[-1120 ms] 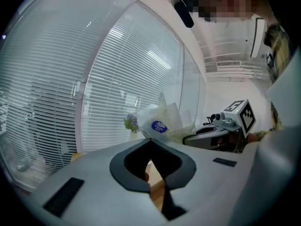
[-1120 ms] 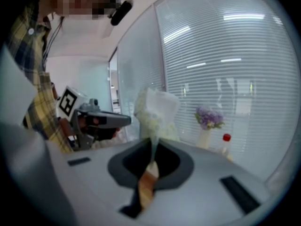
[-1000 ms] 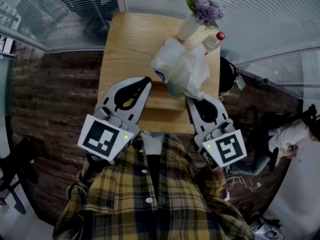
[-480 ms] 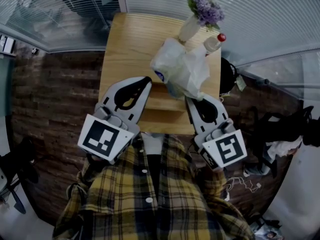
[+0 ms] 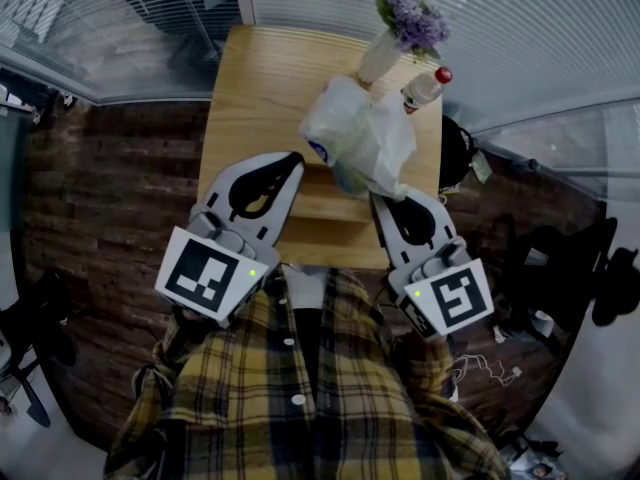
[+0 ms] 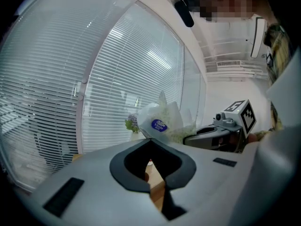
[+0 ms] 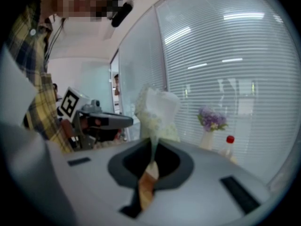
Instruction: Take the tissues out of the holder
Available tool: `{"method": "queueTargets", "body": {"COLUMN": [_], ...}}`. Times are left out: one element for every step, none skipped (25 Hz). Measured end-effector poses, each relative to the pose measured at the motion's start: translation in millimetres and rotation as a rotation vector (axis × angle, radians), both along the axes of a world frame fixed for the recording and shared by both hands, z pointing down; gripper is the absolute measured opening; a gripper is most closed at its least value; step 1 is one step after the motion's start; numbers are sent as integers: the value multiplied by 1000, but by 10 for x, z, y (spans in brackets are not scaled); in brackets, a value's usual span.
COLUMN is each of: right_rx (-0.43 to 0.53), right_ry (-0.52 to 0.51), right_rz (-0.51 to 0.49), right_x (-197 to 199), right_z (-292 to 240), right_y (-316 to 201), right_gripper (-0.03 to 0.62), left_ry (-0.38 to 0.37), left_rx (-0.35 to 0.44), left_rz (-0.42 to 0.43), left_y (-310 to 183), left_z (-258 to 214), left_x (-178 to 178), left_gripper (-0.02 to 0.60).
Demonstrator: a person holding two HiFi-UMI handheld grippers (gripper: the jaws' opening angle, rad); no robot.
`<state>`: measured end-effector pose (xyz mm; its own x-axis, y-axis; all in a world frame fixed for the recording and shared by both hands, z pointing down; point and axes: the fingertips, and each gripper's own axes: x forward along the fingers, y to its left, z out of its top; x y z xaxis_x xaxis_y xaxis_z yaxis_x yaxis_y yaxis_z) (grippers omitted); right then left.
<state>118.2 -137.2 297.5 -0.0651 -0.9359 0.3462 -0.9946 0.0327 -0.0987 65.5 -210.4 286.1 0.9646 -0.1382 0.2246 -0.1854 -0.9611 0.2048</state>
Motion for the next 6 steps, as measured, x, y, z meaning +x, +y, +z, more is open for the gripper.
{"method": "queueTargets", "body": {"right_rx": [0,0,0,-1,-2,-3], "right_ry": [-1,-1,-1,-2,-2,-3], "right_rz": [1,1,2,2,2,3], "right_x": [0,-1,-1,-1,-1,-1], "right_z": [2,4,5,8,10,12], "right_y": [2,5,8,12,16,20], "right_gripper": [15,15,15,15,15,15], "left_ry": [-3,-5,-4,-1,2,4], "left_rx": [3,5,4,1,-2,-5], "left_rz": [-2,-3,-3,-2,-2,-2], "left_y": [-5,-8,-5,2,9,15], "left_z": [3,4,6,8,10,12], "left_x": [-1,-2,-2,-2,-3,-3], "left_gripper": [9,9,9,9,9,9]}}
